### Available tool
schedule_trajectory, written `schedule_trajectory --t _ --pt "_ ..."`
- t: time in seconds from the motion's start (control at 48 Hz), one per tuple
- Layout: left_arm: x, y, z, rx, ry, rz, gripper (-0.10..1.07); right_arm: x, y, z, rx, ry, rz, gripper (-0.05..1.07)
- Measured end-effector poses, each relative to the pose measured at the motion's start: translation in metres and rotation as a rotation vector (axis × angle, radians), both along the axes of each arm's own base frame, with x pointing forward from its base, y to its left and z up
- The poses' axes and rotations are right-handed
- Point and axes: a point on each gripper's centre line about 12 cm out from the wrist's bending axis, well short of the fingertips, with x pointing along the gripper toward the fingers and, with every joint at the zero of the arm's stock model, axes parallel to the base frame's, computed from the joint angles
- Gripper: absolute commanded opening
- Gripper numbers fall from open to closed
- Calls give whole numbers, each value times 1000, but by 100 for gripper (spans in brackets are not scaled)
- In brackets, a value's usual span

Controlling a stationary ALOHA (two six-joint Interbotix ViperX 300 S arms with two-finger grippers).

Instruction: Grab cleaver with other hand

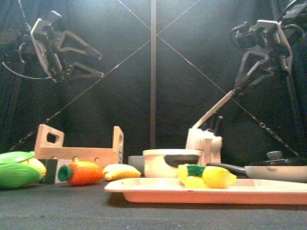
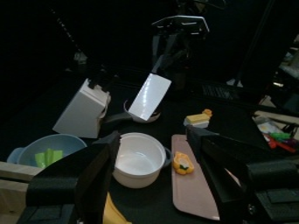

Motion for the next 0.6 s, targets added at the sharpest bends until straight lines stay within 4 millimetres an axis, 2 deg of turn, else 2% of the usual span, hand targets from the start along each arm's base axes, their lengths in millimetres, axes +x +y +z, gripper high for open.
schedule_trajectory --t 0.188,0.292,0.438,0.604 --pt "33 5 3 -94 -102 66 96 11 3 10 -157 -82 125 65" --pt "48 4 -3 -124 -113 69 96 19 4 11 -250 -88 183 65" --pt "61 4 -16 -218 -109 74 96 19 2 18 -346 -110 215 65" --pt "76 3 -25 -344 -150 52 96 20 3 21 -375 -120 234 65"
